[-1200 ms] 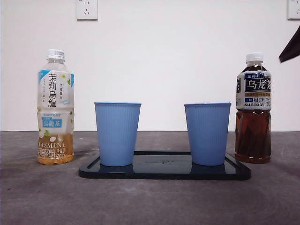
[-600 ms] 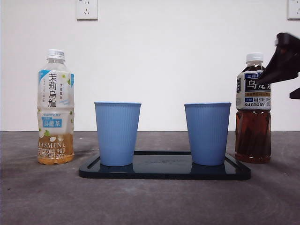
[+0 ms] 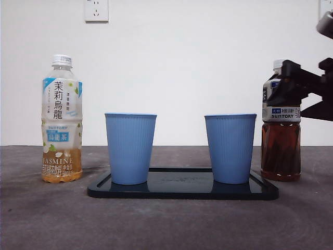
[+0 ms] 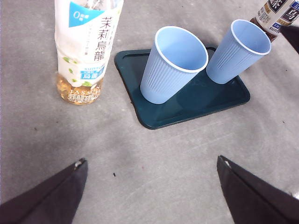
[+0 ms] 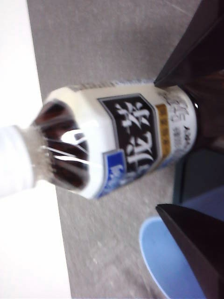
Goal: Pour the drink into the cup
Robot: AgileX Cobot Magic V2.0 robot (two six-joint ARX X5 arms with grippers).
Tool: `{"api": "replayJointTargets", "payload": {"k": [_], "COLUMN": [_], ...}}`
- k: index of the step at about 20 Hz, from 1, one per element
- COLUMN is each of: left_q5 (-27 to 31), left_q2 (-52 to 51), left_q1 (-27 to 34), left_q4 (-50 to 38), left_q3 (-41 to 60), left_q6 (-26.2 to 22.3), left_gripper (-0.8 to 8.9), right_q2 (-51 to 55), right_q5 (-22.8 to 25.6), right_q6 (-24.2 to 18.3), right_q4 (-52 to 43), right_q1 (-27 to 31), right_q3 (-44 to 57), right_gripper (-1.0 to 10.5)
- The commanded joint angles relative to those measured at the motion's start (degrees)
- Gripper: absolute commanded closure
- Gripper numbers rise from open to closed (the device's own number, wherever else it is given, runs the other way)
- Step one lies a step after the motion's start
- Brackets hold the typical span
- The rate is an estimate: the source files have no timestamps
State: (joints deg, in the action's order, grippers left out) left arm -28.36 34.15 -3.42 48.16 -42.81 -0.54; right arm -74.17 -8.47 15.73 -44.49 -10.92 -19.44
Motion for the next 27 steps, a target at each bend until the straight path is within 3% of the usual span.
{"api": "replayJointTargets", "payload": {"k": [1, 20, 24, 27], "left_q5": [-0.1, -0.1, -0.1, -0.1], "left_q2": [0.3, 0.3, 0.3, 0.3], "left_q1": [-0.1, -0.1, -0.1, -0.1], "left_q4": [-0.6, -0.4, -0.4, -0.4], "left_q3": [-1.2, -1.2, -1.2, -1.2], "left_q6": [-0.3, -0.3, -0.3, -0.3], "left_gripper": [3.68, 3.68, 3.68, 3.69], "right_q2": [-3.2, -17.4, -17.6, -17.1], "right_q5": [1.1, 7.2, 8.5, 8.4], "right_q6": [-3.0, -5.9, -5.9, -6.0], "right_q4": [-0.8, -9.4, -9.6, -10.1], "right_q1": [-0.2, 0.0, 0.0, 0.0], "right_q3": [-2.3, -8.0, -8.3, -8.3], "right_gripper": [5.4, 5.5, 6.9, 7.2]}}
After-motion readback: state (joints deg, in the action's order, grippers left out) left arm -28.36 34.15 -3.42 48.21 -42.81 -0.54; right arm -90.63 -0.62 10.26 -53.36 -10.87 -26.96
